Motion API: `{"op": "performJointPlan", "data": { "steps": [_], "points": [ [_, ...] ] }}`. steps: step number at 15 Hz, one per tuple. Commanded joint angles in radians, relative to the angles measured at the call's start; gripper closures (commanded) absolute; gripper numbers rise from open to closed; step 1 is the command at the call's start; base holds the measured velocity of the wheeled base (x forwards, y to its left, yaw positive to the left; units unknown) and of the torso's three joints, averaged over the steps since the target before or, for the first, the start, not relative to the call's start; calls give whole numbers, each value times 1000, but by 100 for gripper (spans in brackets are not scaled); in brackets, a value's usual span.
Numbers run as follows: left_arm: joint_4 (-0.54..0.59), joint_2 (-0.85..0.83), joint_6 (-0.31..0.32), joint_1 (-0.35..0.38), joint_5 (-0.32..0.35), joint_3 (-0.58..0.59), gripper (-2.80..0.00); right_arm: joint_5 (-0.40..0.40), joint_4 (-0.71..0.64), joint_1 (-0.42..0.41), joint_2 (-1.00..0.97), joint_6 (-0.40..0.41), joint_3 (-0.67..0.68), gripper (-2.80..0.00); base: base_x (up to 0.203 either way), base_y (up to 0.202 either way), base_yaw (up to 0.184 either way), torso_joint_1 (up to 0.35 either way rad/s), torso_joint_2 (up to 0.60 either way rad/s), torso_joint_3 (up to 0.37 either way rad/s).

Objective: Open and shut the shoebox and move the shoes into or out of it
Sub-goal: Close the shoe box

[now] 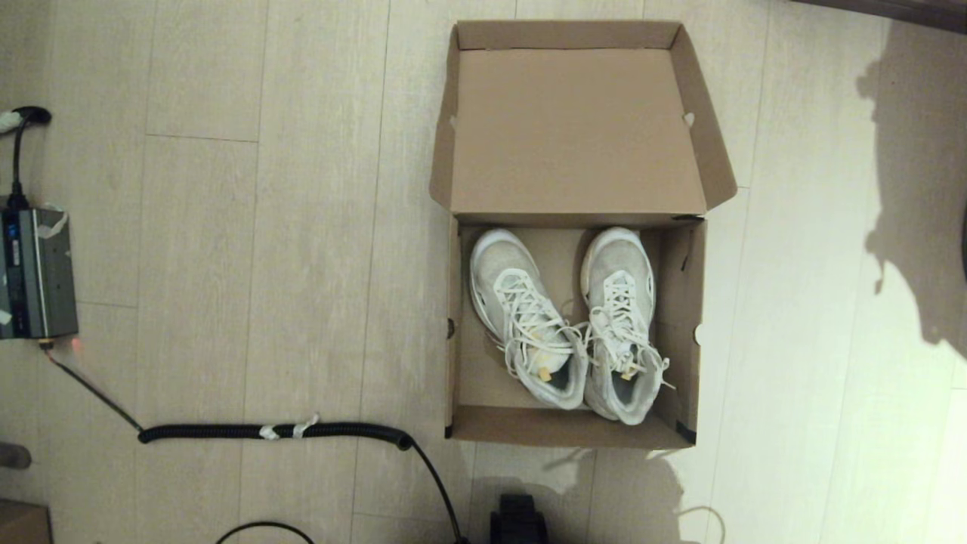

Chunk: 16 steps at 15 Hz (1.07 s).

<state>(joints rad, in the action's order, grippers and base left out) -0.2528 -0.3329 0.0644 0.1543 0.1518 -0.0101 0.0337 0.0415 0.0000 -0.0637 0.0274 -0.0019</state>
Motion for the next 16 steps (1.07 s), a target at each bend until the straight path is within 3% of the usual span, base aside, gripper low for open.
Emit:
{"op": "performJointPlan", "data": {
  "steps": [1,3,6,8,10,11,12,13,16],
  "points": [
    [239,42,0,-13,-38,-8,0,-6,-5,-6,62,-4,14,0,0,0,0,0,0,0],
    [247,24,-55,-134,-52,-12,0,-4,-3,-6,62,-18,14,0,0,0,0,0,0,0],
    [266,185,-103,-151,-97,-18,0,1,-2,-5,62,-64,16,0,0,0,0,0,0,0],
    [300,317,-32,-150,-124,-27,0,3,-2,-6,62,-64,16,0,0,0,0,0,0,0],
    [357,331,120,-151,-109,-35,0,3,-2,-5,62,-67,16,0,0,0,0,0,0,0],
    [395,326,101,-153,-100,-46,0,3,-3,-5,62,-67,16,0,0,0,0,0,0,0],
    [411,327,9,-153,-107,-53,0,3,-3,-6,62,-69,16,0,0,0,0,0,0,0],
    [419,331,-44,-154,-137,-57,0,3,-3,-5,62,-70,16,0,0,0,0,0,0,0],
    [380,331,-55,-154,-162,-43,0,3,0,-5,62,-75,11,0,0,0,0,0,0,0]
  ]
}}
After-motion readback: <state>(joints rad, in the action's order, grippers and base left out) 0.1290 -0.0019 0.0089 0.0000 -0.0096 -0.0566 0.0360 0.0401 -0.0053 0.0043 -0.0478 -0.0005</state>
